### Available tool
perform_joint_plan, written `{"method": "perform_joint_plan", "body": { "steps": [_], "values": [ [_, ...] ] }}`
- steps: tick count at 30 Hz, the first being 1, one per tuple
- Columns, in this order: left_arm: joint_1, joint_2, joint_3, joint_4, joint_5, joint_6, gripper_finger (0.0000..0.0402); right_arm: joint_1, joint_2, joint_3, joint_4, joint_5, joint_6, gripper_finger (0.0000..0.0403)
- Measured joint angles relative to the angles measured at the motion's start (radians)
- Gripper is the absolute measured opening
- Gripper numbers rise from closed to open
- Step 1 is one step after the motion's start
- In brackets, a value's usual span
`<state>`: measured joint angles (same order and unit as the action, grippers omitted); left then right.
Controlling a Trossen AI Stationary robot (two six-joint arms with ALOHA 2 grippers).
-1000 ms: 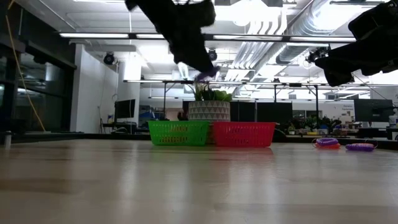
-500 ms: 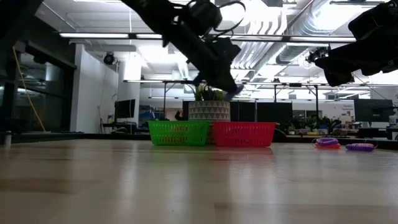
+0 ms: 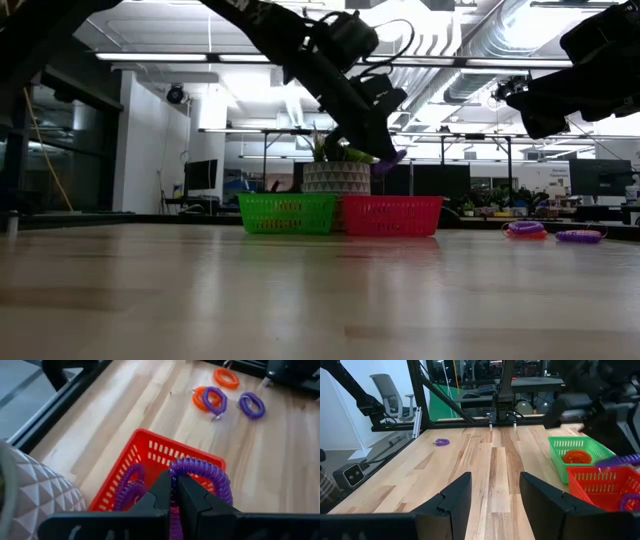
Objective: Sort spring keychains
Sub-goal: Put the purple spring keychain into the orange bin
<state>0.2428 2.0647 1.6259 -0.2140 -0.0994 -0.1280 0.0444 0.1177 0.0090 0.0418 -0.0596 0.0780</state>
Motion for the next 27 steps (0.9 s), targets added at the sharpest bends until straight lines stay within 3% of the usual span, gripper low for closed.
{"method": "perform_joint_plan", "body": {
  "steps": [17, 27],
  "values": [
    [0.013, 0.048, -0.001, -0.032, -0.04, -0.038, 0.0059, 0.0, 0.0, 0.0, 0.0, 0.0, 0.0, 0.0159],
    [0.013, 0.048, -0.001, -0.055, -0.006, -0.034, 0.0143, 0.0, 0.0, 0.0, 0.0, 0.0, 0.0, 0.0161]
  ]
}}
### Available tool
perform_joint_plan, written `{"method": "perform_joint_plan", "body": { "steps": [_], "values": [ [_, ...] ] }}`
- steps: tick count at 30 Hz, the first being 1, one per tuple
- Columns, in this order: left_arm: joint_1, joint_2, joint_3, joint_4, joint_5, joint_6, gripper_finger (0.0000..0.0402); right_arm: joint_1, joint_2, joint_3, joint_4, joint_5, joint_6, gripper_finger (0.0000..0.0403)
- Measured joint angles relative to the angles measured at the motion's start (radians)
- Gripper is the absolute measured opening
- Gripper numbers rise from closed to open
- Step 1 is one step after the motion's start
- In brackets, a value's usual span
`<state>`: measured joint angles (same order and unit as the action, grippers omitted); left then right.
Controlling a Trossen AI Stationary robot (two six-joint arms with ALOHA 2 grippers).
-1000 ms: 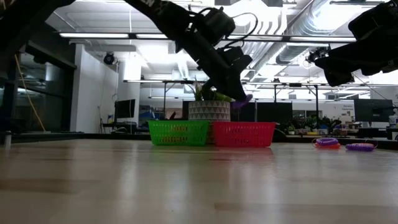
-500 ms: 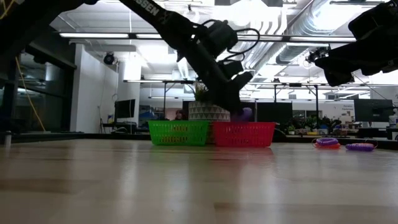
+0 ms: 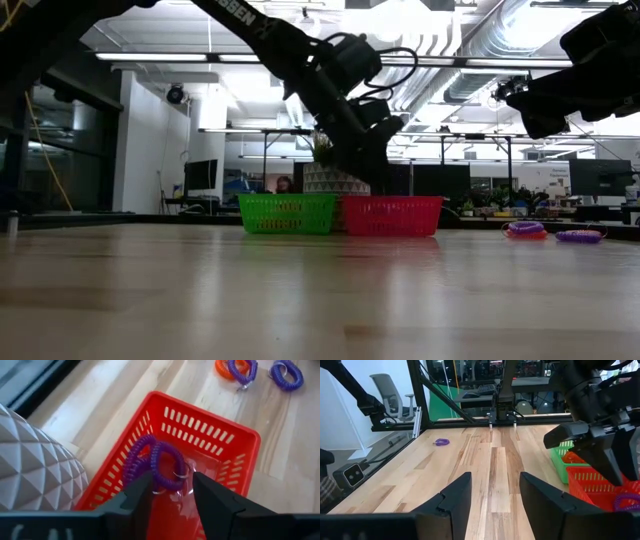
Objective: Sort spring keychains
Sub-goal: Put the purple spring keychain into the orange bin
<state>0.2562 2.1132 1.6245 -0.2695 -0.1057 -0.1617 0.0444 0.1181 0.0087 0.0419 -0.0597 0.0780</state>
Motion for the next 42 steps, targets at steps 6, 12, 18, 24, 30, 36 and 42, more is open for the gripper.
{"method": "perform_joint_plan", "body": {
  "steps": [6, 12, 18, 24, 30, 36, 42],
  "values": [
    [0.0, -0.025, -0.003, -0.082, 0.023, 0.0, 0.0154, 0.0, 0.0, 0.0, 0.0, 0.0, 0.0, 0.0161],
    [-0.001, -0.096, -0.002, -0.194, 0.03, 0.008, 0.0115, 0.0, 0.0, 0.0, 0.0, 0.0, 0.0, 0.0156],
    [-0.002, -0.17, 0.0, -0.317, 0.061, 0.071, 0.0052, 0.0, 0.0, 0.0, 0.0, 0.0, 0.0, 0.0161],
    [-0.029, -0.228, -0.001, -0.447, 0.079, 0.113, 0.0004, 0.0, 0.0, 0.0, 0.0, 0.0, 0.0, 0.0161],
    [-0.083, -0.33, -0.111, -0.474, 0.102, 0.107, 0.0002, 0.0, 0.0, 0.0, 0.0, 0.0, 0.0, 0.0156],
    [-0.164, -0.459, -0.293, -0.479, 0.101, 0.023, 0.0001, 0.0, 0.0, 0.0, 0.0, 0.0, 0.0, 0.0162],
    [-0.252, -0.587, -0.461, -0.481, 0.097, -0.156, 0.0001, 0.0, 0.0, 0.0, 0.001, 0.0, 0.0, 0.0161]
  ]
}}
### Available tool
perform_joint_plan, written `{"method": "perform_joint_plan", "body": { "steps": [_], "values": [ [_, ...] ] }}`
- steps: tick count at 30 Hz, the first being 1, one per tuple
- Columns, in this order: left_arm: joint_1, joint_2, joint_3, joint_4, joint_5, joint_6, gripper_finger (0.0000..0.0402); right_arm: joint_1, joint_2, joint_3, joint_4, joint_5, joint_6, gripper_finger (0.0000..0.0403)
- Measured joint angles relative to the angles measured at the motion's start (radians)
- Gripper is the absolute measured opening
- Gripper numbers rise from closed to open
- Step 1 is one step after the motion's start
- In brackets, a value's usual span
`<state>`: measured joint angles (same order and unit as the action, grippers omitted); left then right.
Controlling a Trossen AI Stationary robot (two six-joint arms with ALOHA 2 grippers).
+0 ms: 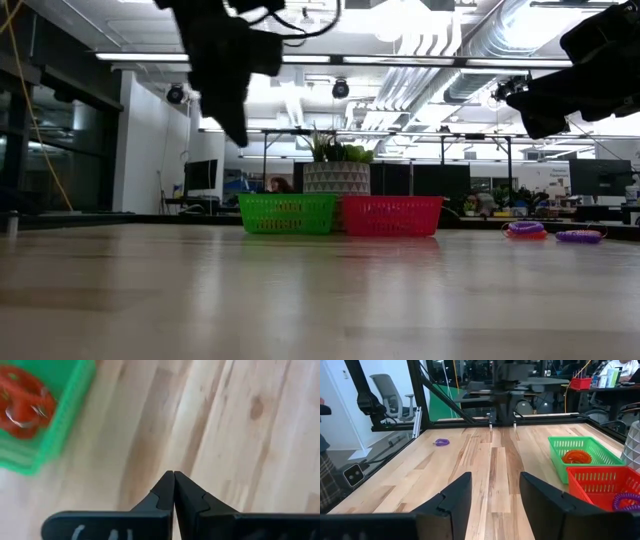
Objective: Sort spring keychains
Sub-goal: Put the purple spring keychain into the orange bin
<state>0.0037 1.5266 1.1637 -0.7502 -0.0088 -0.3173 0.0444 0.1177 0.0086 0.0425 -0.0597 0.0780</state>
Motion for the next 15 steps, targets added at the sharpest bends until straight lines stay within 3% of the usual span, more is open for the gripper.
{"method": "perform_joint_plan", "body": {
  "steps": [9, 15],
  "values": [
    [-0.152, -0.143, -0.198, -0.045, -0.034, -0.299, 0.0, 0.0, 0.0, 0.0, 0.0, 0.0, 0.0, 0.0157],
    [-0.268, -0.192, -0.267, -0.096, -0.053, -0.514, 0.0, 0.0, 0.0, 0.0, -0.001, 0.0, 0.0, 0.0163]
  ]
}}
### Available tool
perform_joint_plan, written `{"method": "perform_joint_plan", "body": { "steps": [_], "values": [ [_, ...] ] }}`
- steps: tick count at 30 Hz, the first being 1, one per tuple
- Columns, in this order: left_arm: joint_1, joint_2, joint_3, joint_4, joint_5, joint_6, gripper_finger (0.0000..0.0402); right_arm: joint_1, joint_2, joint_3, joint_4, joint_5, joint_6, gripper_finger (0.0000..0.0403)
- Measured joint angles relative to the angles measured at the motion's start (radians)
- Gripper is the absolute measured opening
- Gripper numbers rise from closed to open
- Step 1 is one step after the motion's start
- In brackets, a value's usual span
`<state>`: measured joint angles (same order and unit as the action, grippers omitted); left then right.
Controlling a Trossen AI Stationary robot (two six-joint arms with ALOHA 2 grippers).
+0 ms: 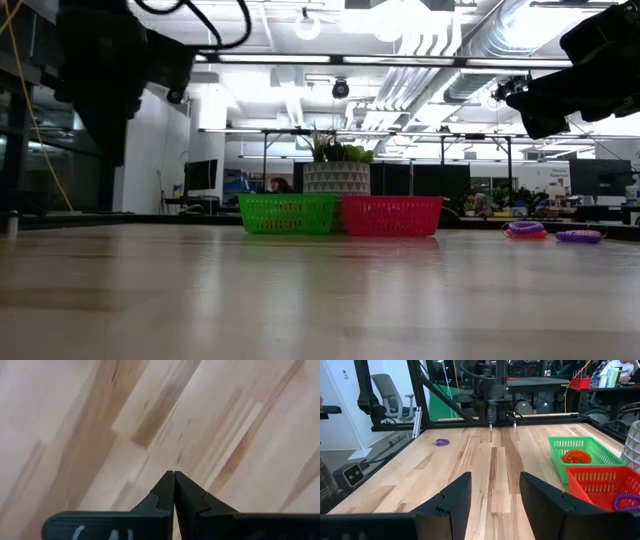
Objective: Sort spring keychains
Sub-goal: Put the purple spring keychain into the orange bin
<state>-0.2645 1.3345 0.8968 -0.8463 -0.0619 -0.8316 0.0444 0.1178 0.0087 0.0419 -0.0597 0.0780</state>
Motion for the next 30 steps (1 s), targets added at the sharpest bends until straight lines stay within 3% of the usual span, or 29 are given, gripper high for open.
{"method": "perform_joint_plan", "body": {
  "steps": [14, 23, 30],
  "values": [
    [-0.305, -0.009, -0.01, -0.095, -0.057, -0.485, 0.0, 0.0, 0.0, 0.0, 0.0, 0.0, 0.0, 0.016],
    [-0.418, 0.091, -0.009, -0.05, 0.062, -0.762, 0.0, 0.0, 0.0, 0.0, 0.0, 0.0, 0.0, 0.0159],
    [-0.419, 0.198, 0.036, 0.031, 0.128, -0.801, 0.0, 0.0, 0.0, 0.0, 0.0, 0.0, 0.0, 0.0157]
  ]
}}
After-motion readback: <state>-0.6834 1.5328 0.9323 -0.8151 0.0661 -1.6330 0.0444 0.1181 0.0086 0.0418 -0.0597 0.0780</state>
